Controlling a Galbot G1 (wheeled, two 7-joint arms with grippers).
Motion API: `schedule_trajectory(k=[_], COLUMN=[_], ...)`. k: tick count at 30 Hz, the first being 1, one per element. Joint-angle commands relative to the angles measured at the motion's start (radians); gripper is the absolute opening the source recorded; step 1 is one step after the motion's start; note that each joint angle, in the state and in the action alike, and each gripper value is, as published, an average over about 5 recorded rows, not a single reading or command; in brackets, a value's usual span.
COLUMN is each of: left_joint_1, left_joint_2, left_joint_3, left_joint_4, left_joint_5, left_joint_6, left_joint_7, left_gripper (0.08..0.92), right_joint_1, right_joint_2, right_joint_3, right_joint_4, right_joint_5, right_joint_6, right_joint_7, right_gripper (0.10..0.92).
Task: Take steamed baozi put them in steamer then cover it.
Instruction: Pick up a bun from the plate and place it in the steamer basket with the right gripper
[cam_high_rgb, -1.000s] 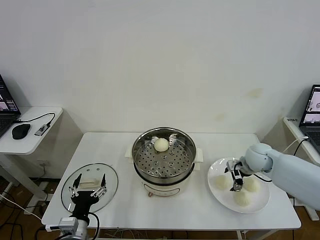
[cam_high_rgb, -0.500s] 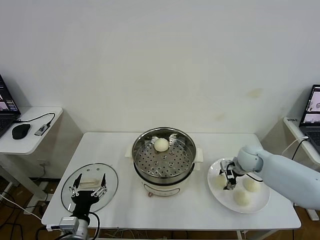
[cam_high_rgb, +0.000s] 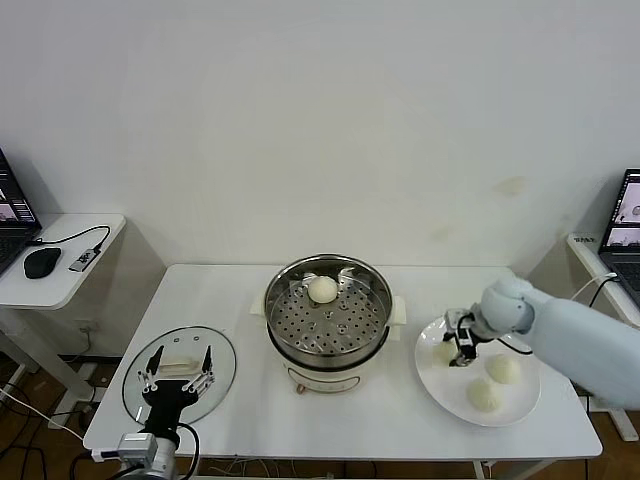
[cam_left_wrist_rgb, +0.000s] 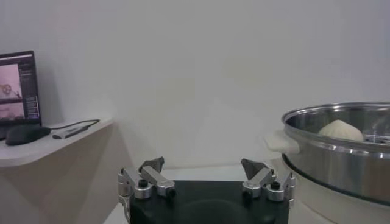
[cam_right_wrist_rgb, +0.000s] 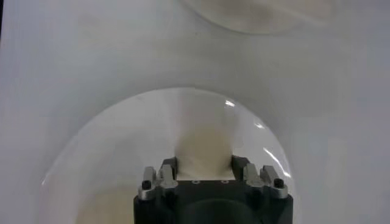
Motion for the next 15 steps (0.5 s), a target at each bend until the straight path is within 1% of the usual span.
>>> schedule_trajectory(k=[1, 4, 7, 11, 15], left_joint_1=[-0.002, -0.002, -0.004, -0.007, -0.01], left_joint_2=[0.002, 0.005, 0.009, 0.008, 0.003], left_joint_3=[0.007, 0.009, 0.01, 0.008, 0.007], left_joint_4=[-0.001, -0.001, -0.001, 0.001, 0.005], left_joint_5=[-0.001, -0.003, -0.004, -0.007, -0.006], left_joint_6=[0.0, 0.0, 0.0, 0.0, -0.001], left_joint_7=[0.001, 0.001, 0.001, 0.001, 0.001], left_gripper=[0.823, 0.823, 0.823, 0.823, 0.823], right_joint_1=[0.452, 0.604, 0.697, 0.716, 0.674], right_joint_2=[-0.032, 0.023, 0.11, 0.251, 0.39], right_joint_3=[-0.231, -0.323, -0.387, -0.408, -0.399], right_joint_4=[0.095, 0.122, 0.137, 0.121, 0.063], right_joint_5=[0.22, 0.308, 0.398, 0.51, 0.591], right_joint_6=[-0.042, -0.077, -0.116, -0.166, -0.213], right_joint_7=[-0.016, -0.008, 0.018, 0.072, 0.126], right_gripper=[0.563, 0.568, 0.568, 0.569, 0.568])
